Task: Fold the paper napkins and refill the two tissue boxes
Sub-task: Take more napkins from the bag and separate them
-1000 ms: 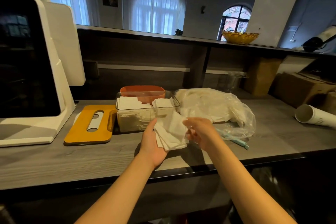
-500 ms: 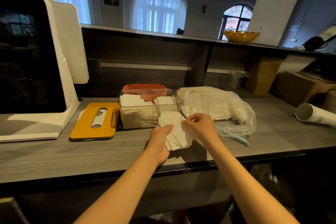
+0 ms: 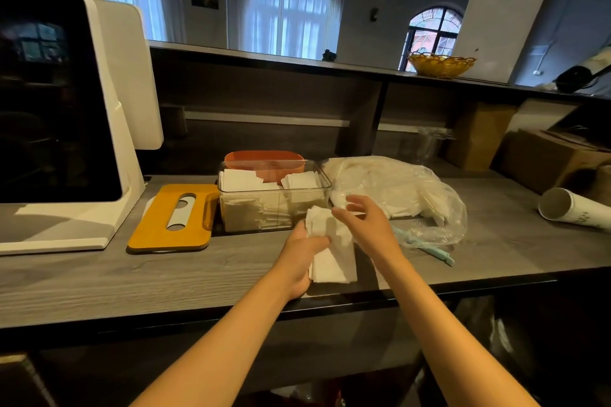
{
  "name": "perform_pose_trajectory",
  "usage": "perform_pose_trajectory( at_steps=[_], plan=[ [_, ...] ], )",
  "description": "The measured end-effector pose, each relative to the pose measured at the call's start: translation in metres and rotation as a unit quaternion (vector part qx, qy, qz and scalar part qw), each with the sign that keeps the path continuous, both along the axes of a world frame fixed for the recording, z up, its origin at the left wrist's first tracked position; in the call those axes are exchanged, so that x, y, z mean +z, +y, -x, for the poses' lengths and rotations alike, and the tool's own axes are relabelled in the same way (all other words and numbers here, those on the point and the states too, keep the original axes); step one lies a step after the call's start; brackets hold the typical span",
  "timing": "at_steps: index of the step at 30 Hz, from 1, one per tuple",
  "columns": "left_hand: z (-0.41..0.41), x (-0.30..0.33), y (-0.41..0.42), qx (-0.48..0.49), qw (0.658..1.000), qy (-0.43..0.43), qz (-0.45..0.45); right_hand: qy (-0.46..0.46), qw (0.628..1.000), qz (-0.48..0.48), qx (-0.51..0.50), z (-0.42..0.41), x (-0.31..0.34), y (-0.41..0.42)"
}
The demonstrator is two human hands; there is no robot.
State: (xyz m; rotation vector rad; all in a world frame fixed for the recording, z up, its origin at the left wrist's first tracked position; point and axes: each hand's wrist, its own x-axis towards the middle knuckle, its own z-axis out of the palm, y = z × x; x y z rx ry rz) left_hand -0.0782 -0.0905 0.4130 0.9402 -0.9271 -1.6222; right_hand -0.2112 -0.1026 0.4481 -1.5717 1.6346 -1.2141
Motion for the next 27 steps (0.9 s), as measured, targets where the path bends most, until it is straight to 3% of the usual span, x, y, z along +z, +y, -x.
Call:
perform_pose_trajectory(
  at_steps=[5, 10, 12, 16, 22, 27],
  plan=[
    [-0.001, 0.003, 0.005, -0.071, 0.995, -0.060, 0.046, -0.009, 0.983, -0.145, 0.110, 0.009, 0.007, -0.005],
    [-0.001, 0.000, 0.004, -0.061, 0.993, -0.065, 0.072, -0.108, 0.991, -0.024, 0.071, 0.018, 0.003, 0.000],
    [-0.001, -0.003, 0.003, -0.013, 0.994, -0.069, 0.082, -0.164, 0.985, 0.016, 0.048, 0.023, -0.001, 0.000],
    [-0.016, -0.009, -0.004, 0.100, 0.988, -0.051, 0.107, -0.181, 0.981, 0.004, 0.073, 0.030, -0.017, 0.006],
    [-0.035, -0.008, -0.013, 0.103, 0.952, -0.219, 0.190, -0.178, 0.981, -0.014, 0.079, 0.004, -0.039, -0.003],
    [-0.026, -0.005, -0.016, 0.165, 0.953, -0.193, 0.167, -0.232, 0.972, -0.006, 0.034, -0.034, -0.036, -0.017]
  ],
)
